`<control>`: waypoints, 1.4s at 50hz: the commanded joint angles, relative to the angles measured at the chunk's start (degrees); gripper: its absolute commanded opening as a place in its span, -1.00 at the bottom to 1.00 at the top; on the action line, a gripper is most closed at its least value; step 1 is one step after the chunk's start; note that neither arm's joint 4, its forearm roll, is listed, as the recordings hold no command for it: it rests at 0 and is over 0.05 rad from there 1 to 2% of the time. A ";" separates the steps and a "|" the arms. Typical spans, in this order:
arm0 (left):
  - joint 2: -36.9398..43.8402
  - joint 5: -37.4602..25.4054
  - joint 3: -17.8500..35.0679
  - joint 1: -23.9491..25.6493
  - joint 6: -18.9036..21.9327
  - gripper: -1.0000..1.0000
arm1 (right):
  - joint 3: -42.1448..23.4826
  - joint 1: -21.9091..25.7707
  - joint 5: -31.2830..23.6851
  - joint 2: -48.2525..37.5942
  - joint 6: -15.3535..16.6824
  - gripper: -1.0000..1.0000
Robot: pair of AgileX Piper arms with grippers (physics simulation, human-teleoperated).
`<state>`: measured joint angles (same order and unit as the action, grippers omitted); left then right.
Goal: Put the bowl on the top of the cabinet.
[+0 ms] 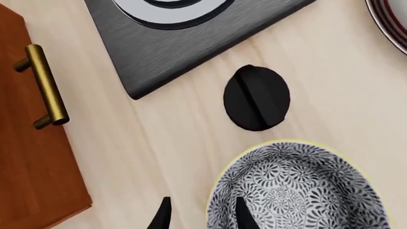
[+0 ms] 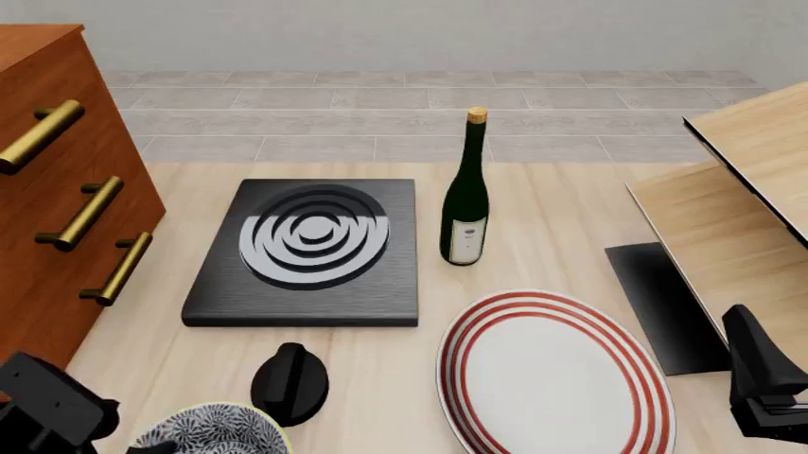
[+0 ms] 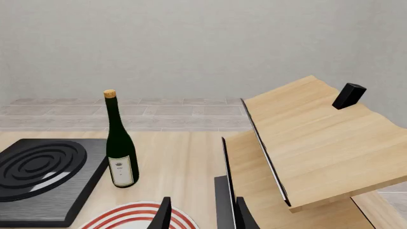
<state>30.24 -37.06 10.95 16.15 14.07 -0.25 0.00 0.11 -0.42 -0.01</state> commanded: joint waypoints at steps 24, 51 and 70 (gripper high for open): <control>1.18 1.15 -2.39 1.09 0.28 1.00 | 0.00 -0.01 0.00 -0.01 0.00 1.00; 5.81 8.08 -5.46 -0.80 2.46 1.00 | 0.00 0.00 0.00 -0.01 0.00 1.00; 2.32 6.58 -1.93 -2.29 2.35 -1.00 | 0.00 0.01 0.00 -0.01 0.01 1.00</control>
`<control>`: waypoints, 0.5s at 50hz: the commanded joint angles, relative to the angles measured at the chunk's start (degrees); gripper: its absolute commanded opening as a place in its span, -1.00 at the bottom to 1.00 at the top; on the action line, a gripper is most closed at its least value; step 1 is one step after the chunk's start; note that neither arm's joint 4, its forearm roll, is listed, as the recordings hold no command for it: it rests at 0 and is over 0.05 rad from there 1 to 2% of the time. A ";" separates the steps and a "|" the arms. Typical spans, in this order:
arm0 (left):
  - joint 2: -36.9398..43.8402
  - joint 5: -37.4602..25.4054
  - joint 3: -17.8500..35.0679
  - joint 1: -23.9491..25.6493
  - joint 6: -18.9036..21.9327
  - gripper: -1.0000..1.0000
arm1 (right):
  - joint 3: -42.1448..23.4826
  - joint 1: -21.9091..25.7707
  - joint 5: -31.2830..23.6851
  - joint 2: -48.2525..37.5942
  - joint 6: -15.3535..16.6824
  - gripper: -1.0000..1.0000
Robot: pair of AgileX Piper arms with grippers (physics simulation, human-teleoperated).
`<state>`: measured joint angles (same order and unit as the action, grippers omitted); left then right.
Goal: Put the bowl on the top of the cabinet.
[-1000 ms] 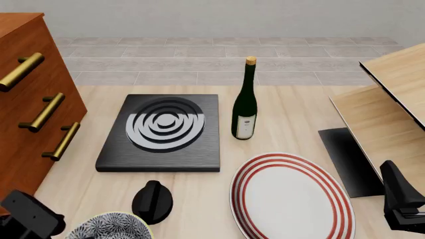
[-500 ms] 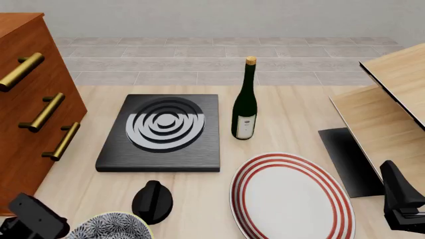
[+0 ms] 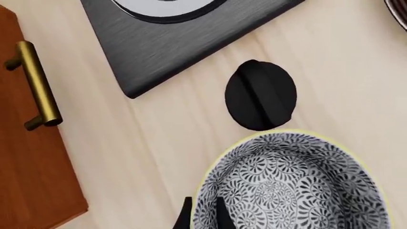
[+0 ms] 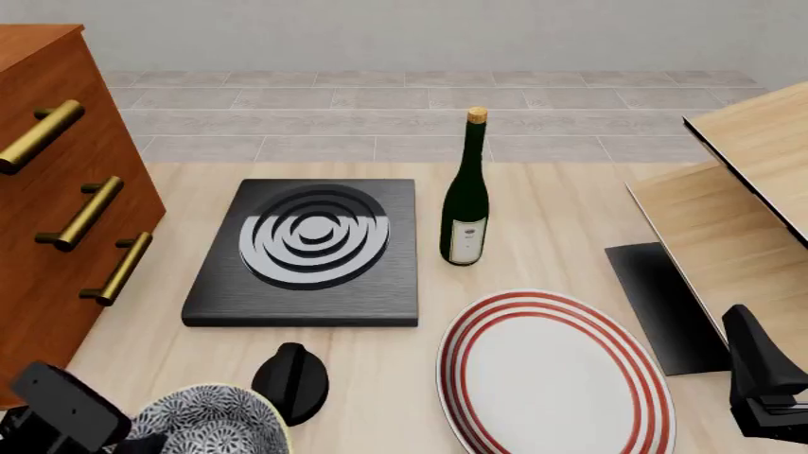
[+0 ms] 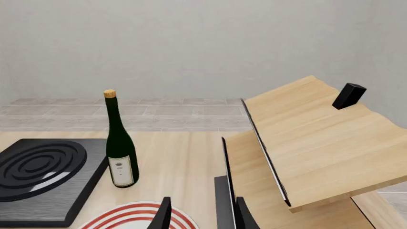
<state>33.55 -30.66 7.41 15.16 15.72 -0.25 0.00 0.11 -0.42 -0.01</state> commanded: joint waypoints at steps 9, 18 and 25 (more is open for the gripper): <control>-3.52 -2.71 4.56 -0.86 -0.53 -1.00 | 0.00 0.01 0.00 0.00 -0.02 1.00; -5.69 -6.11 8.63 0.07 -2.34 -1.00 | 0.00 0.00 0.00 0.00 -0.03 1.00; -6.89 -8.09 11.14 0.53 -3.14 -1.00 | 0.00 0.01 0.00 0.00 0.01 1.00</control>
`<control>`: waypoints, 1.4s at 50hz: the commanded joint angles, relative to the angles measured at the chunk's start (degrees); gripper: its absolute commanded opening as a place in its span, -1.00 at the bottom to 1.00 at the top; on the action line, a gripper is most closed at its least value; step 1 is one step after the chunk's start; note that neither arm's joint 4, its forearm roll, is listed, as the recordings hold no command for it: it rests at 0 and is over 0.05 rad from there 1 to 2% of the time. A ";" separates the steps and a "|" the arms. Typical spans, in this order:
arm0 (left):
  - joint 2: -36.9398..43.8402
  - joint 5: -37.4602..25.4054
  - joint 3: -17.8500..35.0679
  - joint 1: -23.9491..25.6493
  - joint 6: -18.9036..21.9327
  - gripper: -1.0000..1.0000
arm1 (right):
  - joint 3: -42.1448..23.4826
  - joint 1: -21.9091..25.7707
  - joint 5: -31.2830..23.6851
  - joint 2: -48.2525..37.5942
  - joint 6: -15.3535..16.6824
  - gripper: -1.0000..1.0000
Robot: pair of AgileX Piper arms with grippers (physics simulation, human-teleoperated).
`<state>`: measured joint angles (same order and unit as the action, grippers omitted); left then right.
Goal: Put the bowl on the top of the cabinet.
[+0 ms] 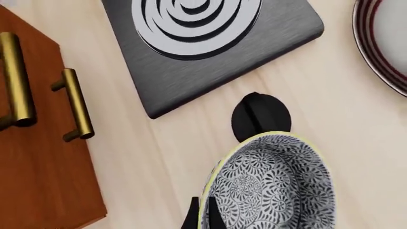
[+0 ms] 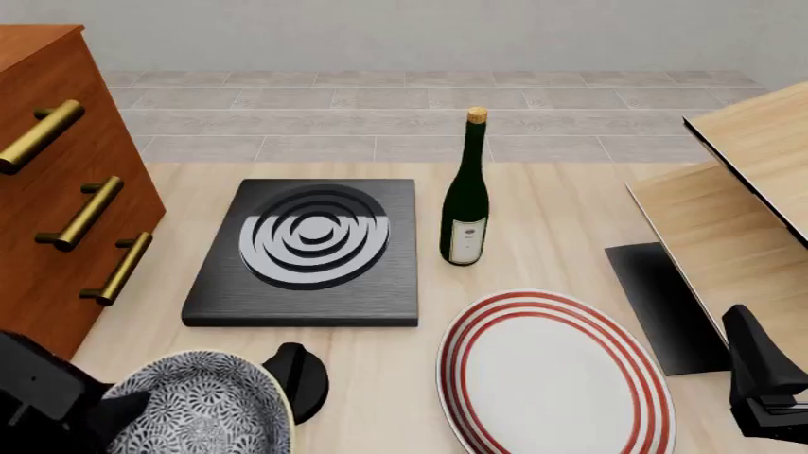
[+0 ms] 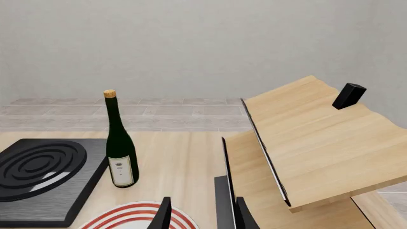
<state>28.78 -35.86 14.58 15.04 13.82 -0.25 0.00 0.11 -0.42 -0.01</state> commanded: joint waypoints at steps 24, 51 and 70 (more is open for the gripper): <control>-3.50 -4.79 17.49 -0.61 -3.64 -1.00 | 0.00 -0.01 0.00 0.01 0.01 1.00; 7.69 1.84 33.81 -15.88 -15.17 -1.00 | 0.00 0.00 0.00 0.00 -0.02 1.00; 9.96 2.58 39.99 -22.56 -21.28 -1.00 | 0.00 0.00 0.00 0.02 0.01 1.00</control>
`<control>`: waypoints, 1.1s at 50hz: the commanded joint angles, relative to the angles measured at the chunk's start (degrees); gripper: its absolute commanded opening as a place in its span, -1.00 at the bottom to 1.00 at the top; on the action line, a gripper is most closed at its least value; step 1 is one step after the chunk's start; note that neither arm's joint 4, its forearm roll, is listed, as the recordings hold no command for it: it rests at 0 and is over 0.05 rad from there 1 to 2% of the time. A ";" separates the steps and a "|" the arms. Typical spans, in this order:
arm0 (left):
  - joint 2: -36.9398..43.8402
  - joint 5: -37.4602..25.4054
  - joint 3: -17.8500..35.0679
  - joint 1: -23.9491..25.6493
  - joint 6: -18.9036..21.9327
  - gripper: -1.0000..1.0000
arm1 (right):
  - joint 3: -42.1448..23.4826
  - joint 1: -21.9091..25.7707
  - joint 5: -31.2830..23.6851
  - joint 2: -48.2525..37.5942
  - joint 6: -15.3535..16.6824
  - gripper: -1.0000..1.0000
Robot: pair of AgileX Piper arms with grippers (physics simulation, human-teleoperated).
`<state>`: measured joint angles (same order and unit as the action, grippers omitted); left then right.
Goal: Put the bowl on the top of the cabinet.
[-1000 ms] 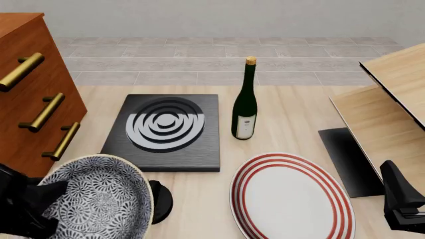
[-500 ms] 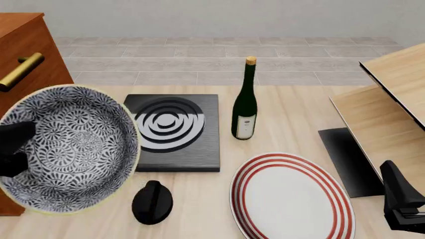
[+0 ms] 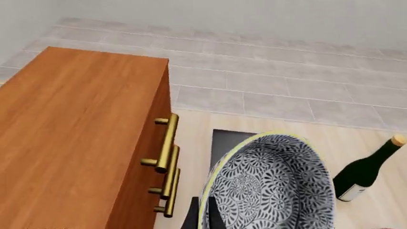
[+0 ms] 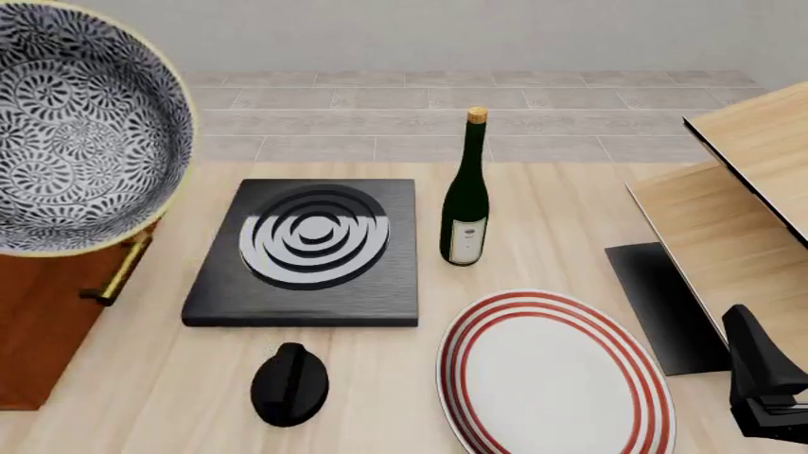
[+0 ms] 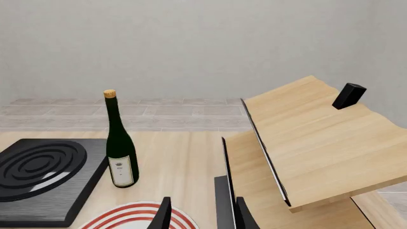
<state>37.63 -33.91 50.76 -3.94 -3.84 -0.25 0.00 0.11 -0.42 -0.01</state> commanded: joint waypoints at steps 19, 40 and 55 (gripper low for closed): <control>2.48 0.19 11.13 -8.09 -10.15 -1.00 | 0.00 0.00 0.00 -0.01 0.01 1.00; 11.37 2.45 13.02 -19.72 -24.04 -1.00 | 0.00 -0.01 0.00 0.01 0.00 1.00; 13.45 5.85 13.81 -25.94 -27.90 -1.00 | 0.00 -0.01 0.00 0.00 0.01 1.00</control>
<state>49.63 -29.77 63.59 -26.42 -29.28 -0.25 0.00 0.11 -0.42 0.00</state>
